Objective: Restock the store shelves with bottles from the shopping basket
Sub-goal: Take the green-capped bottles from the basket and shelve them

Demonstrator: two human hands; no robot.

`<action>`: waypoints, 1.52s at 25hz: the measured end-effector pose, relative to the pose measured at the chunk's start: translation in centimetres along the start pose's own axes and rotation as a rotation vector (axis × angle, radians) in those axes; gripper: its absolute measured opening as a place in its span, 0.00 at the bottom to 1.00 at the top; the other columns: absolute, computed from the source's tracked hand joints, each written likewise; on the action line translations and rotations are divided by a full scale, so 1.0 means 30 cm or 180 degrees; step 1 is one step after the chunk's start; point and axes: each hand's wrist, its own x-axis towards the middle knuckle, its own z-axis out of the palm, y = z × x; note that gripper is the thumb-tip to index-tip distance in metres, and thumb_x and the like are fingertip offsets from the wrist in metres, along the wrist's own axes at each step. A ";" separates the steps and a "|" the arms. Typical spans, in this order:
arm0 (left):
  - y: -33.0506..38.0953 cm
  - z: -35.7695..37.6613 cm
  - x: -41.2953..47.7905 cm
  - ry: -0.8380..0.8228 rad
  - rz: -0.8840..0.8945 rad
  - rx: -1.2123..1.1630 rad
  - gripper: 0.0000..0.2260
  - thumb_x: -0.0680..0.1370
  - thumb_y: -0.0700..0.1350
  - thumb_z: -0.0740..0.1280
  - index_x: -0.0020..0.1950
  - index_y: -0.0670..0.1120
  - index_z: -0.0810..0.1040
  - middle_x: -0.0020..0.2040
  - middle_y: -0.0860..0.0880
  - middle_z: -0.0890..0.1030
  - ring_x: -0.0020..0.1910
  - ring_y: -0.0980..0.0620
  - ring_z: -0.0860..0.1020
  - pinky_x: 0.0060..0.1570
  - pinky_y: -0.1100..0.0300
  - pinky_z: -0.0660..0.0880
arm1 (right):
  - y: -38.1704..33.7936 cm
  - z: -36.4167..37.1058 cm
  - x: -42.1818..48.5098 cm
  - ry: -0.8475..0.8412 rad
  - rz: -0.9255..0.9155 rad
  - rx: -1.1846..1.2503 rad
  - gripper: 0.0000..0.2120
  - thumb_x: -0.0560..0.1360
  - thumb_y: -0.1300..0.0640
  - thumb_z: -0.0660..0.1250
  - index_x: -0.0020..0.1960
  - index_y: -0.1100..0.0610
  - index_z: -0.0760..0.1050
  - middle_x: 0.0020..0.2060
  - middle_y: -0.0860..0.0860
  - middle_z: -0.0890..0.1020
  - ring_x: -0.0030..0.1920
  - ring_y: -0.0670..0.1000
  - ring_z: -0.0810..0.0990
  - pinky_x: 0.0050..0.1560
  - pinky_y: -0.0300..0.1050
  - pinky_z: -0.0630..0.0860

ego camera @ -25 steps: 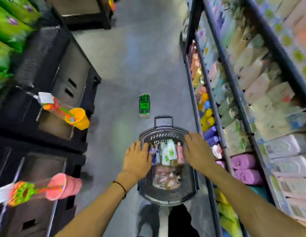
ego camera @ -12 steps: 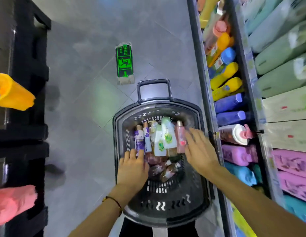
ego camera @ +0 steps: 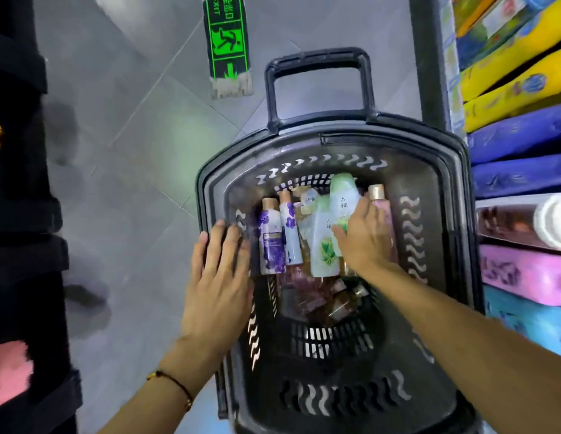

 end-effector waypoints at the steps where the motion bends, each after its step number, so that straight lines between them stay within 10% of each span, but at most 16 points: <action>1: 0.000 0.023 -0.006 0.0005 0.0024 0.0045 0.25 0.79 0.46 0.61 0.74 0.37 0.71 0.77 0.35 0.67 0.80 0.33 0.56 0.79 0.37 0.52 | -0.004 0.012 0.005 0.0064 0.0093 0.0087 0.35 0.76 0.46 0.71 0.72 0.66 0.62 0.65 0.63 0.74 0.64 0.61 0.72 0.62 0.53 0.70; 15: 0.166 0.020 0.065 -0.0387 -0.0088 0.0179 0.27 0.77 0.43 0.61 0.75 0.37 0.65 0.80 0.31 0.54 0.81 0.31 0.47 0.79 0.36 0.48 | 0.132 -0.187 -0.071 -0.0440 0.0186 0.1826 0.18 0.81 0.52 0.66 0.62 0.55 0.60 0.57 0.55 0.78 0.45 0.51 0.81 0.25 0.32 0.74; 20: 0.456 0.160 0.305 -0.0931 -0.1063 -0.1685 0.33 0.79 0.60 0.65 0.74 0.42 0.59 0.72 0.41 0.66 0.70 0.39 0.68 0.65 0.41 0.74 | 0.182 -0.195 -0.122 -0.0291 0.0414 0.2021 0.19 0.80 0.51 0.67 0.63 0.56 0.61 0.57 0.55 0.78 0.42 0.45 0.77 0.25 0.31 0.71; 28: 0.455 0.255 0.322 -0.0767 -0.1879 -0.4053 0.32 0.76 0.49 0.76 0.73 0.42 0.65 0.67 0.47 0.73 0.61 0.51 0.75 0.62 0.56 0.75 | 0.177 -0.228 -0.159 -0.0219 0.0317 0.2531 0.17 0.80 0.52 0.68 0.60 0.55 0.64 0.47 0.46 0.77 0.41 0.41 0.80 0.26 0.33 0.75; 32: 0.346 0.028 0.227 -0.1090 -0.2577 -0.5929 0.22 0.73 0.45 0.78 0.65 0.42 0.78 0.52 0.42 0.87 0.49 0.42 0.86 0.47 0.49 0.83 | 0.106 -0.383 -0.245 -0.0291 0.0210 0.2897 0.15 0.79 0.54 0.70 0.60 0.55 0.66 0.47 0.48 0.78 0.40 0.40 0.81 0.29 0.34 0.77; 38: 0.187 -0.549 0.074 -0.0419 -0.2046 -0.6196 0.21 0.74 0.40 0.76 0.65 0.45 0.74 0.49 0.45 0.86 0.42 0.47 0.85 0.39 0.52 0.81 | -0.038 -0.794 -0.430 -0.0214 -0.0153 0.3176 0.14 0.76 0.58 0.73 0.56 0.57 0.70 0.44 0.46 0.79 0.36 0.32 0.78 0.34 0.28 0.74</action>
